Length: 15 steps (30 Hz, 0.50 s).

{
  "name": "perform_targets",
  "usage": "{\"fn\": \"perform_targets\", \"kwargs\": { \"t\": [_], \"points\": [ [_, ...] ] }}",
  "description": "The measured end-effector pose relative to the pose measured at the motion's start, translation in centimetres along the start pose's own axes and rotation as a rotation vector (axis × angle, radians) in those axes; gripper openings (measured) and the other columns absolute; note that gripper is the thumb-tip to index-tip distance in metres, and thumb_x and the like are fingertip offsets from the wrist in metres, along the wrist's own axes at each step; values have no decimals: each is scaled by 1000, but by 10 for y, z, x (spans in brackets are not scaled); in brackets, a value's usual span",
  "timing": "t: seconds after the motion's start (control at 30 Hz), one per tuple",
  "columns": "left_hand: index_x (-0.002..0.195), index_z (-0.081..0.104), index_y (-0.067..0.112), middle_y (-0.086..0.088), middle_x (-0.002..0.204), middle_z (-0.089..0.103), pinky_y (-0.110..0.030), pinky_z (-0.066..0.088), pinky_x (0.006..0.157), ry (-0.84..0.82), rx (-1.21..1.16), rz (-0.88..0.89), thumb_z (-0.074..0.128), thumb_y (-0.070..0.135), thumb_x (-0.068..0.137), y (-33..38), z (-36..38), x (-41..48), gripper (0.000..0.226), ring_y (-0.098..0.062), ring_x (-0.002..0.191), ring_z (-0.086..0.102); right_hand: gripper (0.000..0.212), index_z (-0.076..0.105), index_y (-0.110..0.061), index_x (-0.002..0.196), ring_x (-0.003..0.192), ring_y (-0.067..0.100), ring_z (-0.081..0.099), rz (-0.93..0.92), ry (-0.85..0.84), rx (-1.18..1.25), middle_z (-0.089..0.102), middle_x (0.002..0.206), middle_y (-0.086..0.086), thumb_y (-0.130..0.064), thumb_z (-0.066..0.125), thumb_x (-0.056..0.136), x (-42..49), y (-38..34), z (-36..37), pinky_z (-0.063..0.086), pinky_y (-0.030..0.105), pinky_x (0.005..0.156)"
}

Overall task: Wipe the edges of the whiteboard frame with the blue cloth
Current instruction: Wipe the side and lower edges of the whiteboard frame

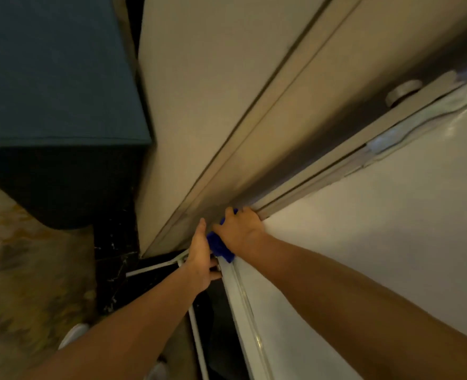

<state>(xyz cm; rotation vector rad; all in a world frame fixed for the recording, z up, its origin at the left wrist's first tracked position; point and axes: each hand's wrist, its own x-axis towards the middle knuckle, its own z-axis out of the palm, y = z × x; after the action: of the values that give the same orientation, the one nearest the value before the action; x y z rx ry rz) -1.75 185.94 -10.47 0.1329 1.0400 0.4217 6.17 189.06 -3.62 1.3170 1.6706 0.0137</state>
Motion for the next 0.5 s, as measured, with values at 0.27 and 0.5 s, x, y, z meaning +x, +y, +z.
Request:
{"fn": "perform_targets", "kwargs": {
  "t": [0.27,0.5],
  "points": [
    [119,66,18,-17,100,76,-49,56,87,-142,17,-81,34,69,93,18,3,6,65,-33,97,71,53,42,-21,138,93,34,58,-117,66,42,44,131,20,-40,60,92,-17,-3,-13,48,42,67],
    [112,61,15,-18,109,66,-38,54,68,-71,135,33,27,41,105,22,17,29,43,-27,85,66,56,52,-13,130,71,27,53,-124,109,94,51,120,13,-42,65,84,-17,13,-25,34,35,49]
  ]
}}
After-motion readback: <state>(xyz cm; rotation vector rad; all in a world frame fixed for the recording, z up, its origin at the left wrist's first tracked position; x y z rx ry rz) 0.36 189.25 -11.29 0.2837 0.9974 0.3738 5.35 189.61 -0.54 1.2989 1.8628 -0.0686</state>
